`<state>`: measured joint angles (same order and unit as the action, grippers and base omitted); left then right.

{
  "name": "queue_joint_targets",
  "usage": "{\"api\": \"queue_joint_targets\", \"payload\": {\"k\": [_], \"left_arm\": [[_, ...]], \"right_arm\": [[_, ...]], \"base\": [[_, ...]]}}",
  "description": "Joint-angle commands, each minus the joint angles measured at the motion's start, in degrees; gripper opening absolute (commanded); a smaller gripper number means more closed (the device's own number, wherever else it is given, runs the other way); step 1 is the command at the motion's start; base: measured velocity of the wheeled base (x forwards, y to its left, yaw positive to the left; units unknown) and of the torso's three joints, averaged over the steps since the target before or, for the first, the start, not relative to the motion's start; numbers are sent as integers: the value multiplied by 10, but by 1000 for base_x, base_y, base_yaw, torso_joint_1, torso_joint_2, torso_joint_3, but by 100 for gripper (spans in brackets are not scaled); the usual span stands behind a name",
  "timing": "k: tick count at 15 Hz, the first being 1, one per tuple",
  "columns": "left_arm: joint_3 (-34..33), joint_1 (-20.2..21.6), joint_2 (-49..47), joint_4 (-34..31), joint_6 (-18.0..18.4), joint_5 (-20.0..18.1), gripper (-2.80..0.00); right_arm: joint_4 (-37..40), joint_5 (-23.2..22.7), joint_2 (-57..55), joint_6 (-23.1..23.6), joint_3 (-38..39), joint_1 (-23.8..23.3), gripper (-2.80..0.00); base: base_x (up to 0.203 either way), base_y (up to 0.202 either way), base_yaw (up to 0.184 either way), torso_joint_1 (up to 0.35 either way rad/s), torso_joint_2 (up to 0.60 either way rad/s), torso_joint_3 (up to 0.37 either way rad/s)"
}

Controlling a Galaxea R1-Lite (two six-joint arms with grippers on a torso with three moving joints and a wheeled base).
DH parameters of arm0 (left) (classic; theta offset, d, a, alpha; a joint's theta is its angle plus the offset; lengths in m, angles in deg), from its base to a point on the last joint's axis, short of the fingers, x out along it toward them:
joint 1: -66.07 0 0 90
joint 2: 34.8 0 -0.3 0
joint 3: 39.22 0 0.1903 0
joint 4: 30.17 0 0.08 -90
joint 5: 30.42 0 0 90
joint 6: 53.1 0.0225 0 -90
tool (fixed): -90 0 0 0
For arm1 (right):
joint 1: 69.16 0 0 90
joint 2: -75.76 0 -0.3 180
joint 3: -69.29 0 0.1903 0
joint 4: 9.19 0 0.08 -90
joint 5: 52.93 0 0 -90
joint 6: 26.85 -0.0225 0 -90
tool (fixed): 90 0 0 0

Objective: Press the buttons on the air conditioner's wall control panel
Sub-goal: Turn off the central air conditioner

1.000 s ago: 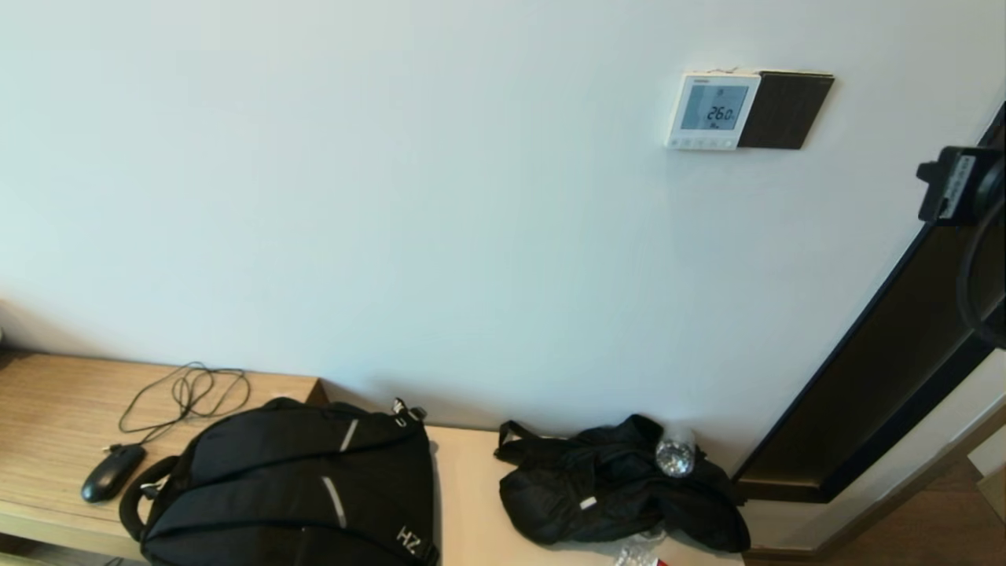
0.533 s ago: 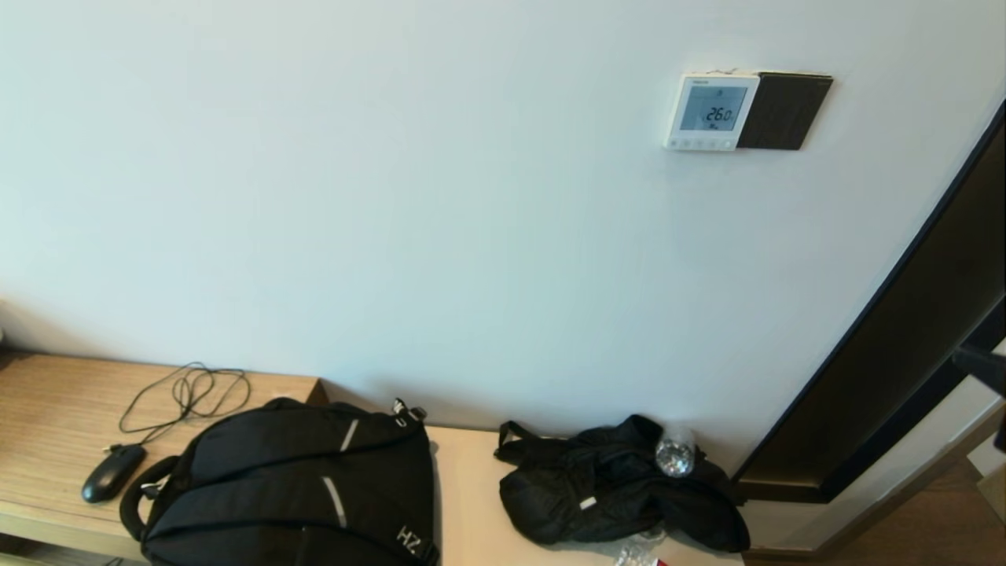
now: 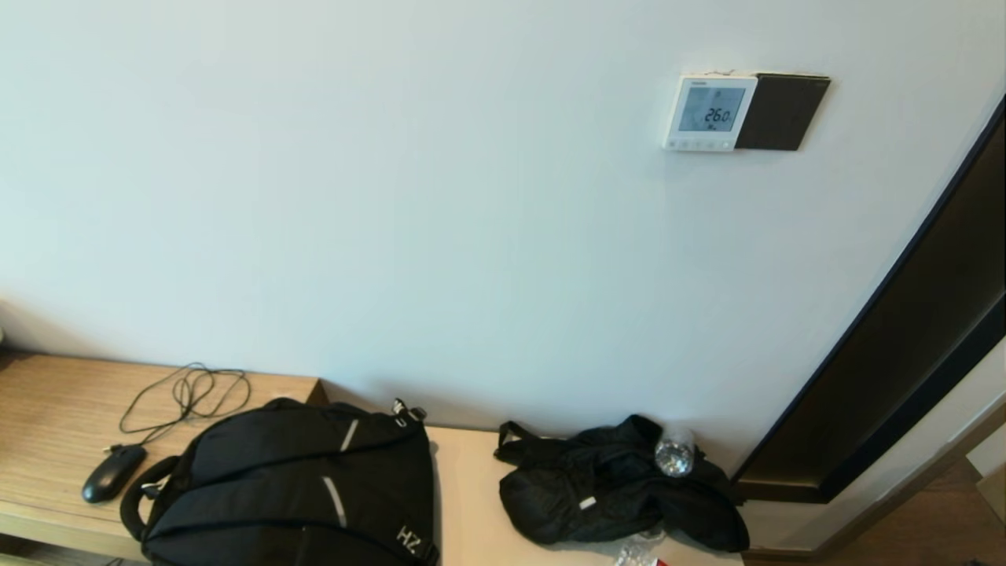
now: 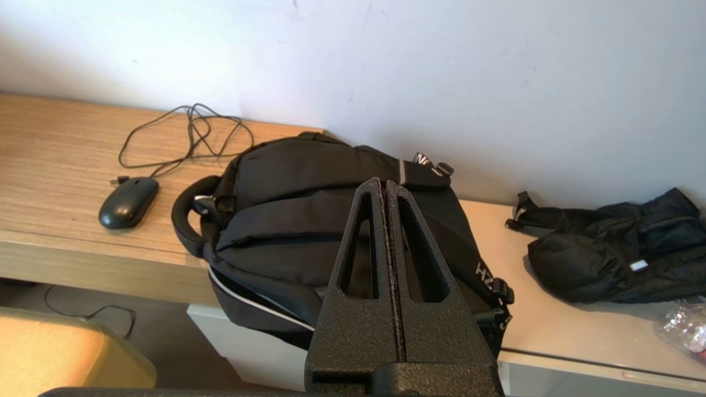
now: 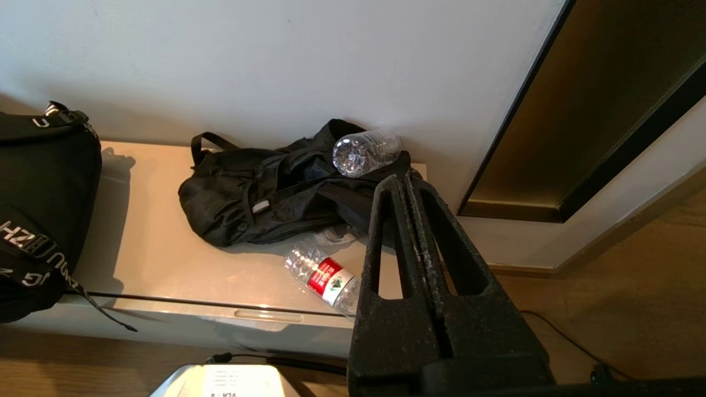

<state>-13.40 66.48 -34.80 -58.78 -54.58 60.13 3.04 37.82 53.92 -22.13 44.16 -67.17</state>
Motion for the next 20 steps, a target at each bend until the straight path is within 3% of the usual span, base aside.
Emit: {"api": "queue_joint_targets", "payload": {"k": [1, 6, 10, 13, 15, 20], "left_arm": [[0, 0, 0, 0, 0, 0, -280], [0, 0, 0, 0, 0, 1, -280], [0, 0, 0, -1, 0, 1, -280], [0, 0, 0, -1, 0, 1, -280], [0, 0, 0, -1, 0, 1, -280], [0, 0, 0, -1, 0, 1, -280]], "right_arm": [[10, -2, 72, 4, 17, -1, -280], [98, -21, 166, 15, 18, -17, -280], [112, -27, 218, 23, 19, -18, -280], [110, -23, 218, -3, 19, -18, -280], [109, -19, 218, -49, 19, -19, -280], [109, -17, 218, -51, 19, -19, -280]], "base": [[0, 0, 0, 0, 0, 0], [0, 0, 0, 0, 0, 0], [0, 0, 0, 0, 0, 0], [0, 0, 0, 0, 0, 0], [0, 0, 0, 0, 0, 0], [0, 0, 0, 0, 0, 0]]}}
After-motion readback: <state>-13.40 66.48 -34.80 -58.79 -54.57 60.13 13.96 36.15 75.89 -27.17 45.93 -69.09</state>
